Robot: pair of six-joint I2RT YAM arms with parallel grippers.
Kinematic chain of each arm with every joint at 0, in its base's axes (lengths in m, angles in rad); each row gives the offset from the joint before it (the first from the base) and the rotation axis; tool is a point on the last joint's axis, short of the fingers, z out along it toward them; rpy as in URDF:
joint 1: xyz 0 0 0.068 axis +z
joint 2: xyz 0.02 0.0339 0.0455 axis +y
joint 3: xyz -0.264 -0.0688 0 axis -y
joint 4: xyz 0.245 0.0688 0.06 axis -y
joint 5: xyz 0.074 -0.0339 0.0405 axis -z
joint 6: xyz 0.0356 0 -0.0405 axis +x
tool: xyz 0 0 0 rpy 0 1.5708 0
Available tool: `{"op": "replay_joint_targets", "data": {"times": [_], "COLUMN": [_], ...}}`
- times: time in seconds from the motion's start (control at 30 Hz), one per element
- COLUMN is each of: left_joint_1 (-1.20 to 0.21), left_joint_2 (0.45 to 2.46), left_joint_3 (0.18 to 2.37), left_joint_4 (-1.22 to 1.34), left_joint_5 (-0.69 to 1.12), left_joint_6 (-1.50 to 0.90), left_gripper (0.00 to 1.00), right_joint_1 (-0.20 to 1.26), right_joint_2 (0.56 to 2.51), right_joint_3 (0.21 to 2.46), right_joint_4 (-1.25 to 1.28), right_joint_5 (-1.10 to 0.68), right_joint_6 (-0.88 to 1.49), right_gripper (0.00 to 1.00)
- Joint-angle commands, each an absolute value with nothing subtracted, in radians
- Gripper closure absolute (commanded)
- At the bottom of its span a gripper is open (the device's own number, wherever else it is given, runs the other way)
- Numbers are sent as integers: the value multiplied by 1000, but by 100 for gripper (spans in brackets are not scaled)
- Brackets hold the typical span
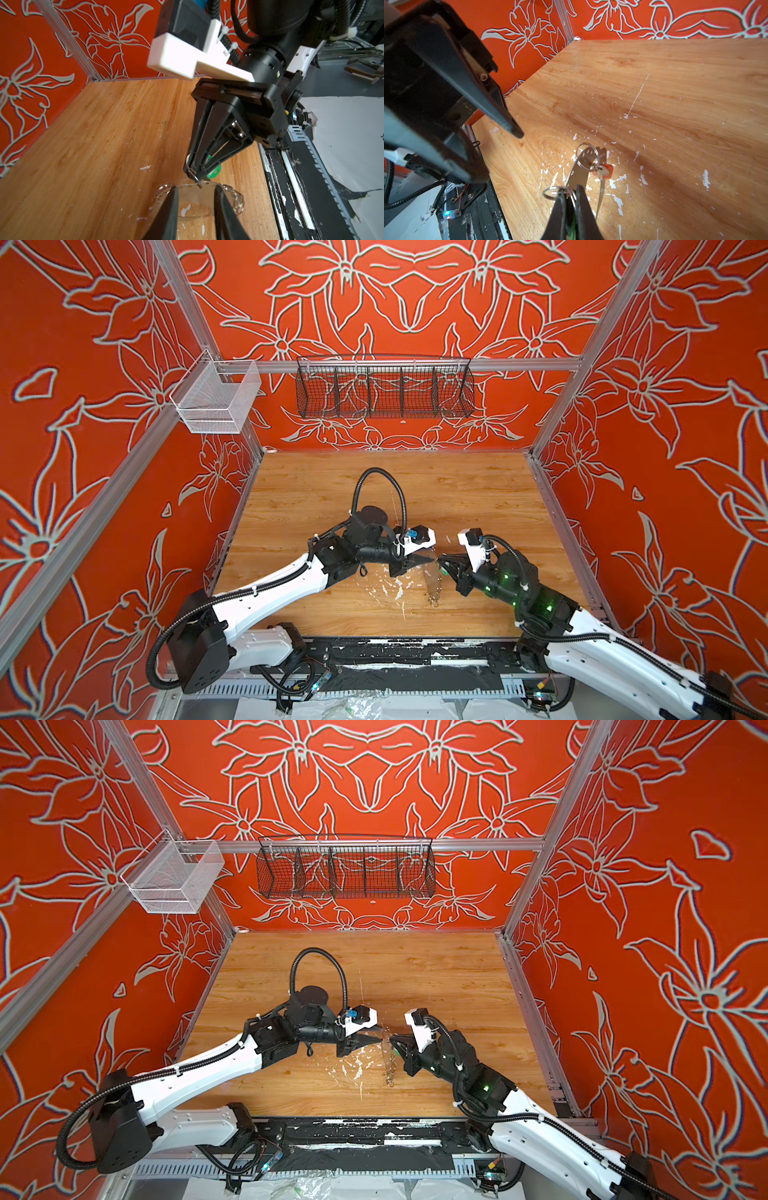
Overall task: Attach keys to a key ring
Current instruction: Insert the key into the keyring.
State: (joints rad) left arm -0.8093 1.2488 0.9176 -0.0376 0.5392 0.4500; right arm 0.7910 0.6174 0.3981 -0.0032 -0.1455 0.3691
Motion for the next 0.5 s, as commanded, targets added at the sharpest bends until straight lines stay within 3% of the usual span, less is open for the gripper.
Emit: {"op": "replay_joint_targets", "data": {"times": [0.0, 0.47], "left_joint_1": [-833, -861], "left_joint_2": [1286, 1397], "left_joint_3": [964, 1075], "left_joint_4": [-117, -233], "left_joint_5": [494, 432], "left_joint_6": [493, 487], "left_gripper": [70, 70], "right_joint_1": [787, 789], "right_joint_2": [624, 613], "right_joint_3": [436, 428], "right_joint_4": [14, 35], "right_joint_5": [-105, -112], "right_joint_6": [414, 440], "right_gripper": [100, 100]}}
